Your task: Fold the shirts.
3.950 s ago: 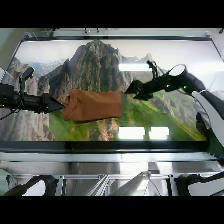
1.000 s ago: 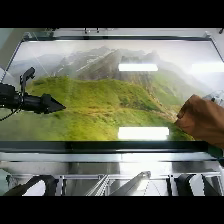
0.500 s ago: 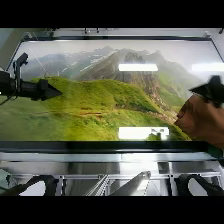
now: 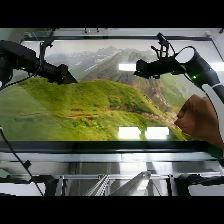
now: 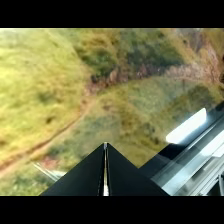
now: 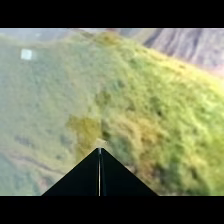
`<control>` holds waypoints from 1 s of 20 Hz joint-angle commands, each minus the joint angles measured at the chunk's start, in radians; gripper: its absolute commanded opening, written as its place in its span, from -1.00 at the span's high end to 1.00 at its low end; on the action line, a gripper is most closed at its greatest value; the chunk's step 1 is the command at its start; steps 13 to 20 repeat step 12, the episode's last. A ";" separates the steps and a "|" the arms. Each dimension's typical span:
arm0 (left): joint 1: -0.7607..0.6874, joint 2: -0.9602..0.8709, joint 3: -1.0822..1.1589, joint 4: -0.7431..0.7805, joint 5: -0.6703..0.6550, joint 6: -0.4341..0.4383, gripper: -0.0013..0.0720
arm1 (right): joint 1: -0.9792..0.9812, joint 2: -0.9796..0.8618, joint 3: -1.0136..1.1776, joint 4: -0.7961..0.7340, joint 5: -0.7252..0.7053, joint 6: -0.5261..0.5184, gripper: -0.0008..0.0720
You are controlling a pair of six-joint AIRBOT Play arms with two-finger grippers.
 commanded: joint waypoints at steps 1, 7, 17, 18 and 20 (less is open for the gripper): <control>-0.040 -0.069 0.064 0.014 0.026 -0.021 0.92 | 0.025 -0.055 0.063 -0.054 0.024 0.011 0.93; -0.049 -0.078 0.064 0.015 0.032 -0.021 0.92 | 0.026 -0.056 0.062 0.017 0.077 0.012 0.93; -0.049 -0.078 0.064 0.015 0.026 -0.021 0.92 | 0.026 -0.057 0.062 0.017 0.077 0.012 0.93; -0.049 -0.078 0.064 0.015 0.026 -0.021 0.92 | 0.026 -0.057 0.062 0.017 0.077 0.012 0.93; -0.049 -0.078 0.064 0.015 0.026 -0.021 0.92 | 0.026 -0.057 0.062 0.017 0.077 0.012 0.93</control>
